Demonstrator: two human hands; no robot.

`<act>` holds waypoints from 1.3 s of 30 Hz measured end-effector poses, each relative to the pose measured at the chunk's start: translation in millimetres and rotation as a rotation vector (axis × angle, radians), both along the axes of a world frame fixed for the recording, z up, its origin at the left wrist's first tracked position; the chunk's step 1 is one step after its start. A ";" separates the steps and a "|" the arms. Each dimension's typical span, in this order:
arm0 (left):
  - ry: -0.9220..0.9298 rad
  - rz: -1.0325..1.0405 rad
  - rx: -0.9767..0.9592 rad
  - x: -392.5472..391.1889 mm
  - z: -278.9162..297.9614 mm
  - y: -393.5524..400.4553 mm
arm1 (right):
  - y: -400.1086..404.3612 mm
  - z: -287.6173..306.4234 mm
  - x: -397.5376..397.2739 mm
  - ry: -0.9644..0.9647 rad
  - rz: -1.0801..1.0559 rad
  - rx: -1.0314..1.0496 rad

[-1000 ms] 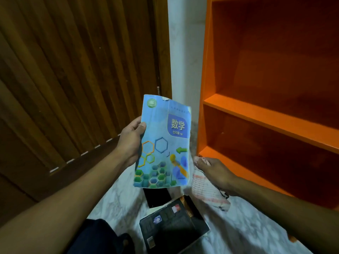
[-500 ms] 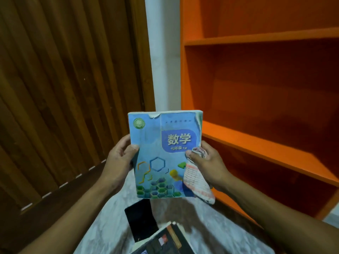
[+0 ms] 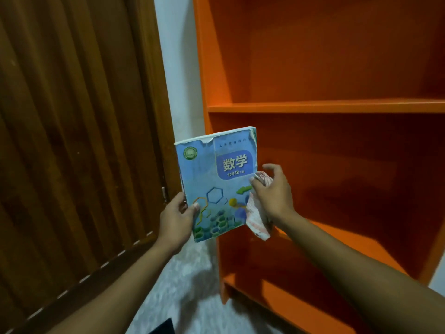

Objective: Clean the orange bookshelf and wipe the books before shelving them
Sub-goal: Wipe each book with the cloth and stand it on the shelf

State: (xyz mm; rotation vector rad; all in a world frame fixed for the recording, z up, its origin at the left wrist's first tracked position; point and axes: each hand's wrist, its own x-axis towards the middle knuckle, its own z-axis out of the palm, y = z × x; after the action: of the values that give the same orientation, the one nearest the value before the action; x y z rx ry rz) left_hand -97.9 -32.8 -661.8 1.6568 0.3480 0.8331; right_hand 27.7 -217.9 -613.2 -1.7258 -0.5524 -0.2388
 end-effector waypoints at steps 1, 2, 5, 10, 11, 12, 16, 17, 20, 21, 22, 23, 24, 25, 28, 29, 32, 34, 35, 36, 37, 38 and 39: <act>0.010 0.011 0.020 14.7 1.9 -1.3 | -0.4 -0.1 6.5 0.002 -0.027 0.007; 0.021 0.027 0.044 28.8 5.1 -3.9 | -1.0 -0.8 11.8 -0.006 -0.041 0.007; 0.051 0.121 0.152 70.1 15.8 -12.6 | -1.2 -4.7 23.5 -0.024 -0.048 0.005; 0.122 0.240 0.261 136.3 18.6 -17.1 | 0.2 -7.0 43.5 -0.059 -0.060 -0.014; 0.135 0.257 0.257 147.4 17.0 -16.8 | -0.3 -7.5 48.0 -0.058 -0.060 -0.021; 0.141 0.267 0.260 157.6 15.2 -16.6 | -1.2 -8.2 51.7 -0.052 -0.058 -0.029; 0.169 0.260 0.252 188.5 13.6 -20.4 | -5.8 -15.6 65.2 -0.020 -0.061 -0.065; 0.174 0.267 0.237 196.1 13.2 -21.4 | -7.0 -18.2 67.8 -0.013 -0.063 -0.072; 0.187 0.332 0.159 211.6 14.1 -23.9 | -10.1 -23.5 73.4 -0.009 -0.086 -0.063; 0.193 0.350 0.143 213.3 14.3 -24.8 | -11.3 -24.3 74.1 -0.008 -0.093 -0.057; 0.199 0.358 0.137 214.1 14.2 -25.3 | -12.3 -25.0 74.4 0.001 -0.094 -0.046; 0.206 0.357 0.141 213.1 13.5 -25.1 | -13.5 -25.5 73.5 0.016 -0.085 -0.034; 0.206 0.350 0.150 211.0 12.4 -24.8 | -14.2 -26.1 72.2 0.032 -0.077 -0.023; 0.203 0.335 0.158 206.7 11.6 -25.1 | -14.7 -25.7 69.0 0.048 -0.070 -0.016; 0.186 0.312 0.155 183.8 8.3 -28.7 | -16.2 -24.6 52.2 0.143 0.008 0.028; 0.162 0.318 0.143 172.5 7.2 -30.4 | -17.2 -25.6 45.6 0.204 0.049 0.052; 0.081 0.331 0.138 133.1 -4.2 -28.8 | -19.8 -30.8 22.0 0.460 0.258 0.112; 0.061 0.303 0.118 105.9 -18.9 -21.9 | -16.6 -37.0 3.6 0.681 0.343 0.218; 0.081 0.287 0.105 91.9 -27.5 -17.4 | -15.3 -42.5 -5.4 0.801 0.337 0.300; 0.116 0.265 0.091 77.4 -36.1 -12.7 | -15.3 -48.1 -14.0 0.923 0.319 0.376; 0.162 0.236 0.075 62.1 -45.0 -8.7 | -16.3 -55.5 -20.6 1.051 0.324 0.411; 0.203 0.199 0.056 46.0 -53.9 -5.3 | -17.9 -60.2 -31.0 1.176 0.367 0.383; 0.239 0.163 0.041 29.6 -62.9 -2.4 | -18.9 -66.6 -41.7 1.263 0.418 0.315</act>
State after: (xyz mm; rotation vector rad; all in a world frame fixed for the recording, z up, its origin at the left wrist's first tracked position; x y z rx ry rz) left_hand -68.3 -35.2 -724.7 1.7887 0.6432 0.7667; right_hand -14.1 -236.8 -679.8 -1.1067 0.0908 0.9625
